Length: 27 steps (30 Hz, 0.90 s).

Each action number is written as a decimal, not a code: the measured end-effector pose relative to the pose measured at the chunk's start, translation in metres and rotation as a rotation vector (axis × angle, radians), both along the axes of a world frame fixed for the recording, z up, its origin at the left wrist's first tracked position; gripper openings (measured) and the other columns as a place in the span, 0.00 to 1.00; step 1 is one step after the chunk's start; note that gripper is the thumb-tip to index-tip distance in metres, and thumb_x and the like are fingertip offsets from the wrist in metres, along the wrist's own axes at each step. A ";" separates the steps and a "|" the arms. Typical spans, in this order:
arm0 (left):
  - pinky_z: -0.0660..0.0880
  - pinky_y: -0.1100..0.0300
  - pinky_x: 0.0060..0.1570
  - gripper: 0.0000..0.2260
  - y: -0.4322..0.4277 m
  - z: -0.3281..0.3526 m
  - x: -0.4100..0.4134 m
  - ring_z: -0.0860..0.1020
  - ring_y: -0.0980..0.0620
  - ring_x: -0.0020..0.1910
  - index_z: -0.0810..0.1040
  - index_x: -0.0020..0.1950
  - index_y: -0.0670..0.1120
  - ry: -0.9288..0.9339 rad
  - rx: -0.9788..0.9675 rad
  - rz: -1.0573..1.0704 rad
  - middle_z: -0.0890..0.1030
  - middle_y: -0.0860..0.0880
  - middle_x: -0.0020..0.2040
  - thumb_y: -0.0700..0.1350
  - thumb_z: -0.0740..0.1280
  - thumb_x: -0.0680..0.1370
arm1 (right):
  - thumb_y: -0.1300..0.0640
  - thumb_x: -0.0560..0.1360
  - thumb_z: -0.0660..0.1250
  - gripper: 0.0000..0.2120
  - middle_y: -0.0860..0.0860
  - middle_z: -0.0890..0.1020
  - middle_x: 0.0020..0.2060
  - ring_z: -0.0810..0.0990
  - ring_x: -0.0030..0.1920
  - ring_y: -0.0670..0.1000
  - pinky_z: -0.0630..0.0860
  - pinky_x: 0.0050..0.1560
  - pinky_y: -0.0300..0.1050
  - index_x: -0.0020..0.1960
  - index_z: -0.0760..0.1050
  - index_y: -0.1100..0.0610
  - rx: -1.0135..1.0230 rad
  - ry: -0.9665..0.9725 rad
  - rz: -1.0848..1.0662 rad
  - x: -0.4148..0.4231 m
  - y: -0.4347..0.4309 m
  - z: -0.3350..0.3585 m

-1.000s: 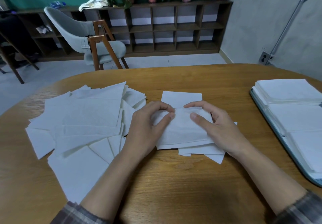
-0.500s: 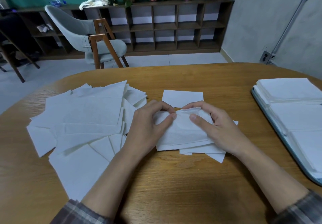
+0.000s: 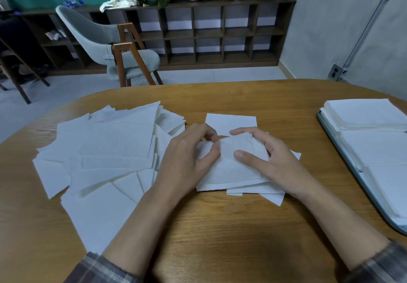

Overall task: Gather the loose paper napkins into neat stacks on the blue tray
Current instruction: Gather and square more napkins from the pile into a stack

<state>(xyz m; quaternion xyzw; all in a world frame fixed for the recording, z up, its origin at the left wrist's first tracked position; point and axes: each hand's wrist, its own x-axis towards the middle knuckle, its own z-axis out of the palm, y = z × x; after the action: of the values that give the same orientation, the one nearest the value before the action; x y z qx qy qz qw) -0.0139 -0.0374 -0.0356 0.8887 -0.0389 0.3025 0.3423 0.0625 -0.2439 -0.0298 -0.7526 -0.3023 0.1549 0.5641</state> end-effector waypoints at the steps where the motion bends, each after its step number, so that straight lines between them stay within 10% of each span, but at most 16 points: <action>1: 0.74 0.62 0.46 0.05 0.000 0.001 0.000 0.79 0.56 0.46 0.79 0.48 0.48 0.005 -0.007 0.000 0.80 0.58 0.45 0.40 0.72 0.80 | 0.48 0.77 0.73 0.18 0.39 0.82 0.58 0.81 0.58 0.42 0.75 0.53 0.32 0.66 0.79 0.41 -0.007 0.000 0.000 0.000 0.000 0.000; 8: 0.76 0.59 0.47 0.03 -0.001 0.002 0.000 0.81 0.55 0.48 0.81 0.50 0.49 0.017 -0.086 -0.018 0.82 0.57 0.44 0.43 0.74 0.80 | 0.52 0.78 0.74 0.19 0.35 0.81 0.59 0.80 0.60 0.40 0.75 0.54 0.32 0.66 0.78 0.40 -0.023 -0.024 0.009 -0.002 0.000 0.001; 15: 0.79 0.57 0.53 0.13 0.007 0.008 -0.002 0.83 0.52 0.52 0.83 0.57 0.56 0.195 -0.402 -0.113 0.84 0.52 0.46 0.45 0.79 0.76 | 0.54 0.78 0.76 0.30 0.47 0.82 0.63 0.82 0.63 0.51 0.79 0.66 0.61 0.72 0.69 0.31 0.053 0.058 -0.051 0.003 -0.001 -0.004; 27: 0.77 0.65 0.42 0.14 0.007 0.017 -0.002 0.83 0.55 0.41 0.84 0.59 0.50 0.337 -0.663 -0.231 0.84 0.51 0.45 0.40 0.78 0.76 | 0.53 0.75 0.78 0.36 0.48 0.80 0.68 0.81 0.66 0.50 0.78 0.68 0.59 0.73 0.66 0.29 0.060 0.110 -0.031 0.004 -0.001 -0.005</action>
<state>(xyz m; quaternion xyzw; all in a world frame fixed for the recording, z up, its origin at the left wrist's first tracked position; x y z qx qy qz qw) -0.0159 -0.0299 -0.0185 0.7570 0.0181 0.1079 0.6442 0.0660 -0.2447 -0.0347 -0.7305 -0.2635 0.1780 0.6043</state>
